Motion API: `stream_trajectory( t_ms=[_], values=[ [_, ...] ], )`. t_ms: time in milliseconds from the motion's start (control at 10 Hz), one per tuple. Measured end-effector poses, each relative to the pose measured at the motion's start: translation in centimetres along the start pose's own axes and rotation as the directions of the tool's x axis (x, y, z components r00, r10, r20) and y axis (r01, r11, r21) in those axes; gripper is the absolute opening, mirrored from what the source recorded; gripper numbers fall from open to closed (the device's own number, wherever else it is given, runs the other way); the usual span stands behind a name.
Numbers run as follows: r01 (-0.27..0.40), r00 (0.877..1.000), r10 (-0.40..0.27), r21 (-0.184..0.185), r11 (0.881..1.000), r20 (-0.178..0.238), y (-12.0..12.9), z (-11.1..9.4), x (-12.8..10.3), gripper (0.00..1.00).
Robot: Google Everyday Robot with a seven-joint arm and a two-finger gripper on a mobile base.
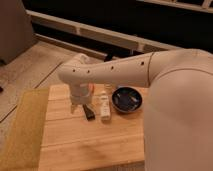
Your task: Place the bottle in the ceramic bowl
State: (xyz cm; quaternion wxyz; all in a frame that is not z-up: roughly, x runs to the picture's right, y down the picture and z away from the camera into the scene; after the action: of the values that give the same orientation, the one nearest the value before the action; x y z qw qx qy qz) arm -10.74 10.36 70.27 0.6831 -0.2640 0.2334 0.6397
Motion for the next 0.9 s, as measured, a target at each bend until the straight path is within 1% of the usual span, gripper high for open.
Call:
stream_trajectory(
  t_ms=[700, 900],
  values=[
    [0.001, 1.000, -0.001, 0.001, 1.000, 0.003, 0.0, -0.1, 0.0, 0.65],
    [0.002, 1.000, -0.003, 0.013, 1.000, 0.025, -0.5, 0.2, -1.2, 0.65]
  ],
)
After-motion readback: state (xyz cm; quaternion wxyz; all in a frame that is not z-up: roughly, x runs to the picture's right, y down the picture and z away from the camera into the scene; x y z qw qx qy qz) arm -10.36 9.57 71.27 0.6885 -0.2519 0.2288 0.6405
